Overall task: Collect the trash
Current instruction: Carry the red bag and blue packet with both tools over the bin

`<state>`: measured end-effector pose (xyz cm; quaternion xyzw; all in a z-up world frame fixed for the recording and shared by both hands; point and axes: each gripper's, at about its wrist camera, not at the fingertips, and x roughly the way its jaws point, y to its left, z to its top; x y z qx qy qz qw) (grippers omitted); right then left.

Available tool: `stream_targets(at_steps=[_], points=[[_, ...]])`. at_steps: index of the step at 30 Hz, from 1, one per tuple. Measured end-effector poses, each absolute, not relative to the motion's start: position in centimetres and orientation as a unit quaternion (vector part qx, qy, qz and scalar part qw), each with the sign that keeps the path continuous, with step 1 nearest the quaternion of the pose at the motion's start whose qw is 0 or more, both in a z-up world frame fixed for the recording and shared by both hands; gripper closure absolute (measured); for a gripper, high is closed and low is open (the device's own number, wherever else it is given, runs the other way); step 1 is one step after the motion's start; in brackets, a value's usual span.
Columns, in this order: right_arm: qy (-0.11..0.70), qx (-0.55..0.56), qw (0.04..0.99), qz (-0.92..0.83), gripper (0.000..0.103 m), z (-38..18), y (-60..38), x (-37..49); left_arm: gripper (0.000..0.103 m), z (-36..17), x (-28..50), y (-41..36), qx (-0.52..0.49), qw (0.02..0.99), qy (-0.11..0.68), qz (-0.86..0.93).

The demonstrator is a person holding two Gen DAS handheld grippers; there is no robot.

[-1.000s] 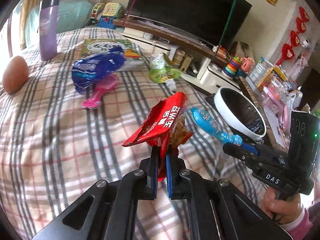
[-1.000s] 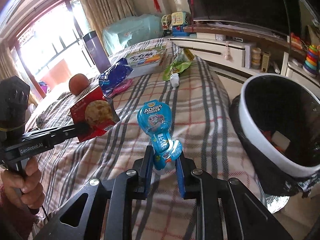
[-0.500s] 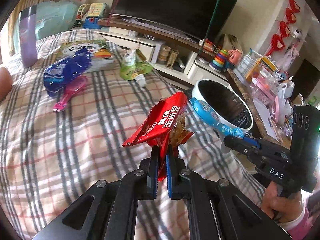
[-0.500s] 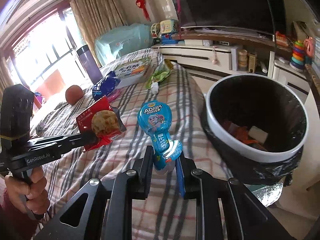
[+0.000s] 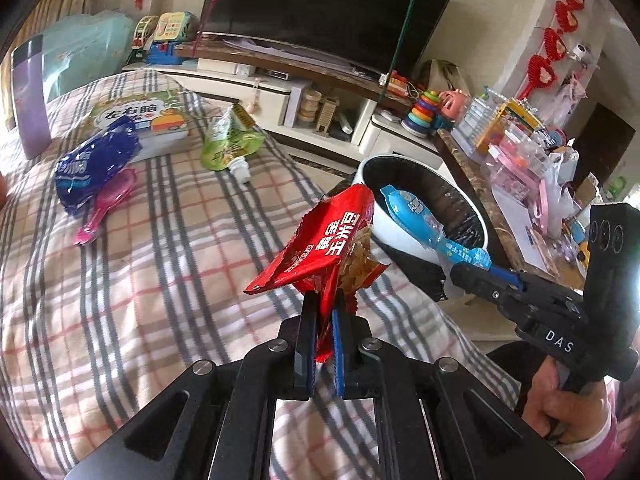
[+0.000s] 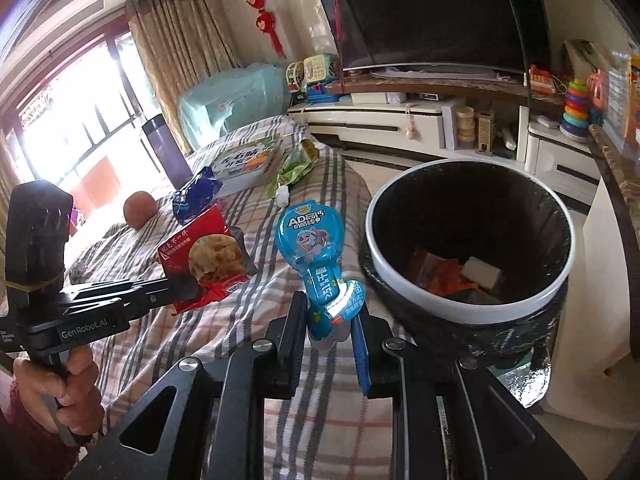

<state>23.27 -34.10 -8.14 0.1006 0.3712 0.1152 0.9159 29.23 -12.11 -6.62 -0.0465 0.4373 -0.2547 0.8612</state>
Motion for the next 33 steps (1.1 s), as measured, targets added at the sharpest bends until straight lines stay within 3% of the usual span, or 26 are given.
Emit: stream_targets(at_steps=[33], points=[[0.357,0.122,0.925,0.051,0.082,-7.4,-40.7,22.6,0.098,-5.7,32.1,-19.3,-0.009,0.850,0.429,-0.304]])
